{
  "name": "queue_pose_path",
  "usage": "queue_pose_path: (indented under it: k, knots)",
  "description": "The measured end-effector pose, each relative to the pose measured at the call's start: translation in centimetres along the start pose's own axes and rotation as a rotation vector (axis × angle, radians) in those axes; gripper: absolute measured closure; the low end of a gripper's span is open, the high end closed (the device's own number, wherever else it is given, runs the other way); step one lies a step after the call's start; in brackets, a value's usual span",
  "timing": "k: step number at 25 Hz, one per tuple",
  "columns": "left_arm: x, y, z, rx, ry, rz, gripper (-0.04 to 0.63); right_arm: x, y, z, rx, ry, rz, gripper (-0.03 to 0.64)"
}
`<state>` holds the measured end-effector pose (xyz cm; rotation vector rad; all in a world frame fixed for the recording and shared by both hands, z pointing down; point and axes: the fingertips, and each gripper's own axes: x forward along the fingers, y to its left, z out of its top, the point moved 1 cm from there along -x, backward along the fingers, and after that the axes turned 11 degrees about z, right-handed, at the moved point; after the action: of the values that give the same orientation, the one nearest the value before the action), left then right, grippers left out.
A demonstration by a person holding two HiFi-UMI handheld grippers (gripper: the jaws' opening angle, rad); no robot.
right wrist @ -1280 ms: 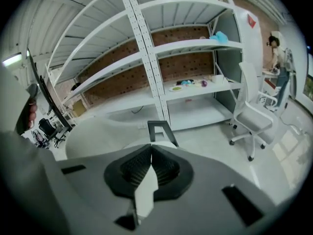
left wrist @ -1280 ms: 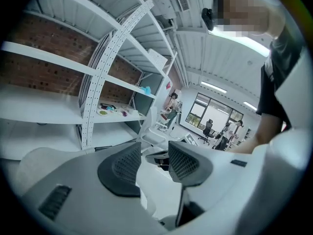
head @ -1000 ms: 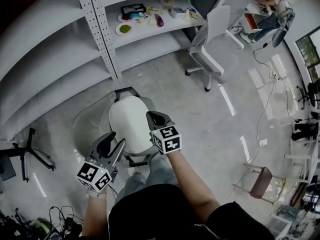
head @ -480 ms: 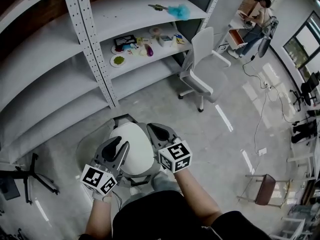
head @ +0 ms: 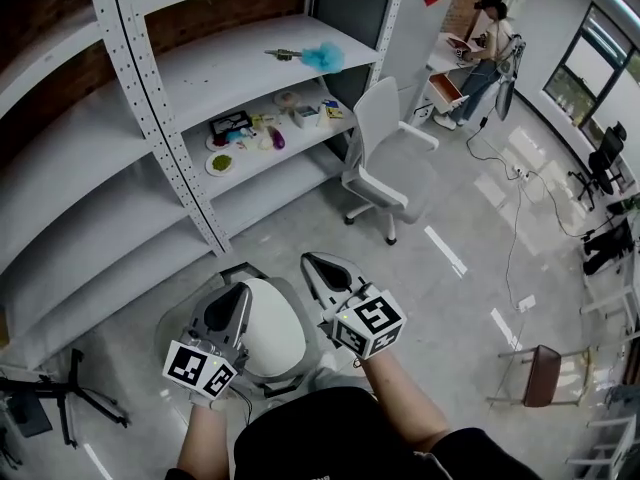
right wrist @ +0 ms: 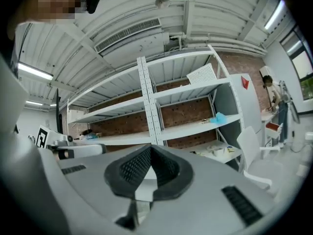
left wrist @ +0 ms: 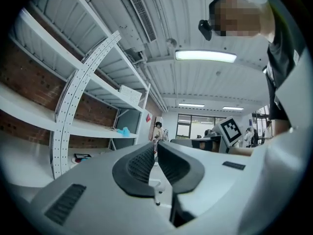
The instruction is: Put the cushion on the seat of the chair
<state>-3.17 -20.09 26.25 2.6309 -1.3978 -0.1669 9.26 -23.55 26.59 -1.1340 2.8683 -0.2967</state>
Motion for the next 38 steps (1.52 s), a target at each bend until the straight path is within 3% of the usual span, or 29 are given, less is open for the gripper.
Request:
queue_pose_path:
  k: [11, 20, 38]
  knots:
    - [1.6, -3.4, 2.1, 0.049, -0.032, -0.048, 0.572, -3.5, 0.4, 3.4, -0.074, -0.072, 0.006, 0.607]
    - [2.1, -4.7, 2.2, 0.070, -0.024, -0.069, 0.572, -4.5, -0.1, 3.4, -0.065, -0.076, -0.014, 0.609]
    - [1.7, -4.3, 2.0, 0.097, 0.013, -0.030, 0.572, -5.6, -0.9, 2.7, -0.062, -0.066, -0.061, 0.609]
